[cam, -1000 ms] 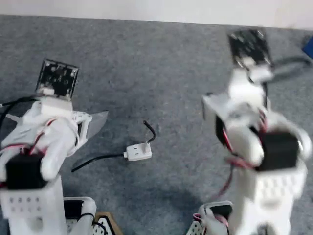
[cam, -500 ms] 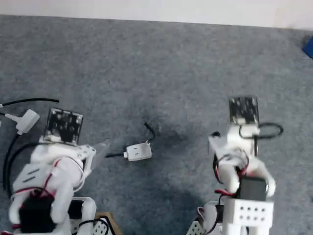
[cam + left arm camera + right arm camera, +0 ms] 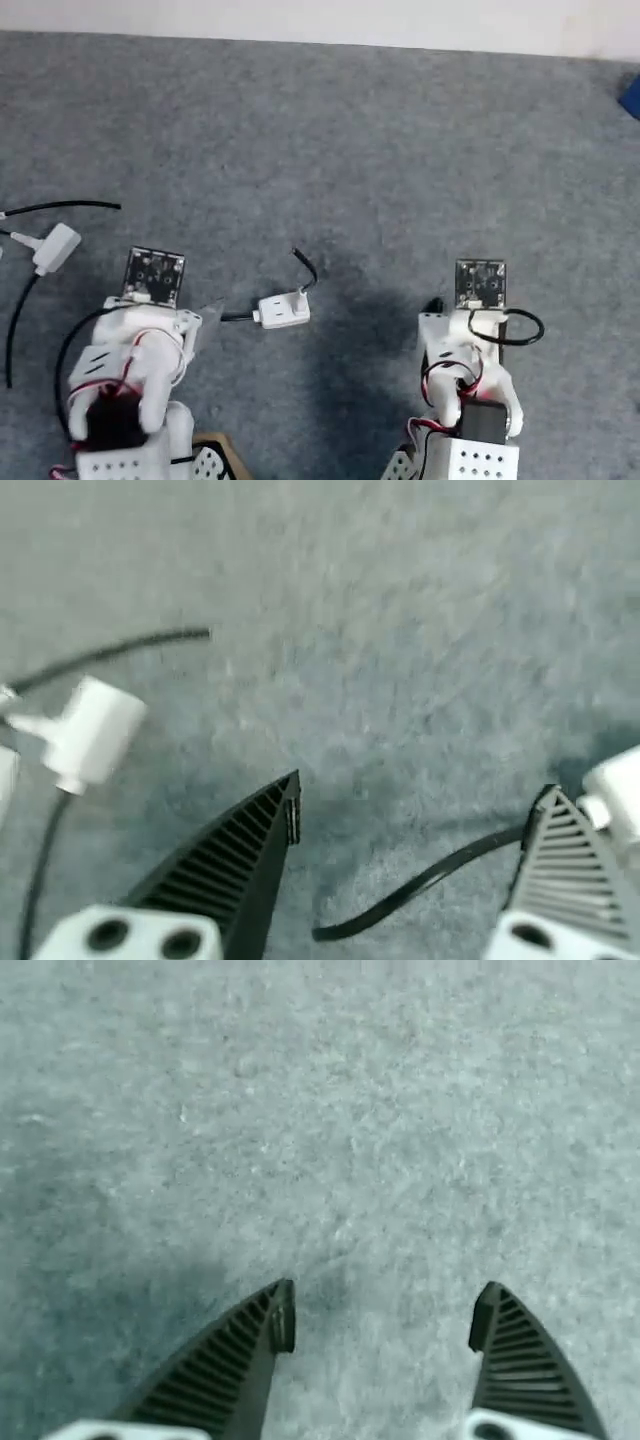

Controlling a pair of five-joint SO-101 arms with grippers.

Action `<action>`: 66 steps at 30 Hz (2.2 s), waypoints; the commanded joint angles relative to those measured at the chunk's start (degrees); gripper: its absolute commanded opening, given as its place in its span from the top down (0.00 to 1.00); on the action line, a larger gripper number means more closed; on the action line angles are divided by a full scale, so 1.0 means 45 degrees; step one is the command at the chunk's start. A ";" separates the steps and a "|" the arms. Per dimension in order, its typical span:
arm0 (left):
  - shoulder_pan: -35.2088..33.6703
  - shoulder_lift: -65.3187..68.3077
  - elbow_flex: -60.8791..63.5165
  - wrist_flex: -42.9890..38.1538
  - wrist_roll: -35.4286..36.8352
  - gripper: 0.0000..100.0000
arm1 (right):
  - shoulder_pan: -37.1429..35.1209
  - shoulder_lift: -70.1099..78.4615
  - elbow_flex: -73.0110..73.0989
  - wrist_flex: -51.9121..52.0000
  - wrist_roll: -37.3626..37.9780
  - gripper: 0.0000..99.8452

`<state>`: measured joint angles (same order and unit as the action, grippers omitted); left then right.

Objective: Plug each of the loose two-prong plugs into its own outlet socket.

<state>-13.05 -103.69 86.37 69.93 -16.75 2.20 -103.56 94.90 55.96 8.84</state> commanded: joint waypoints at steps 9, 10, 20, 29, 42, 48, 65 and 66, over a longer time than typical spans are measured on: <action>0.0537 -0.0010 0.2393 -0.2012 0.0606 0.65 | -0.0596 -0.0010 0.2002 -0.1045 0.0195 0.72; 0.0537 0.0010 0.2393 -0.2012 0.0586 0.65 | -0.0557 -0.0010 0.2002 -0.0674 0.0195 0.72; 0.0537 0.0010 0.2393 -0.2012 0.0567 0.65 | -0.0518 -0.0049 0.2002 0.1338 0.0195 0.72; 0.0537 0.0010 0.2393 -0.2012 0.0567 0.65 | -0.0518 -0.0088 0.2002 0.3057 0.0195 0.72; 0.0537 0.0010 0.2393 -0.2012 0.0567 0.65 | -0.0557 -0.0147 0.2002 0.3311 0.0195 0.72; 0.0537 0.0010 0.2393 -0.2012 0.0567 0.65 | -0.0557 -0.0147 0.2002 0.3311 0.0195 0.72; 0.0537 0.0010 0.2393 -0.2012 0.0567 0.65 | -0.0557 -0.0147 0.2002 0.3311 0.0195 0.72; 0.0537 0.0010 0.2393 -0.2012 0.0567 0.65 | -0.0557 -0.0147 0.2002 0.3311 0.0195 0.72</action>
<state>-10.86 -103.60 96.13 62.29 -14.55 0.18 -103.56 95.25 70.37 9.27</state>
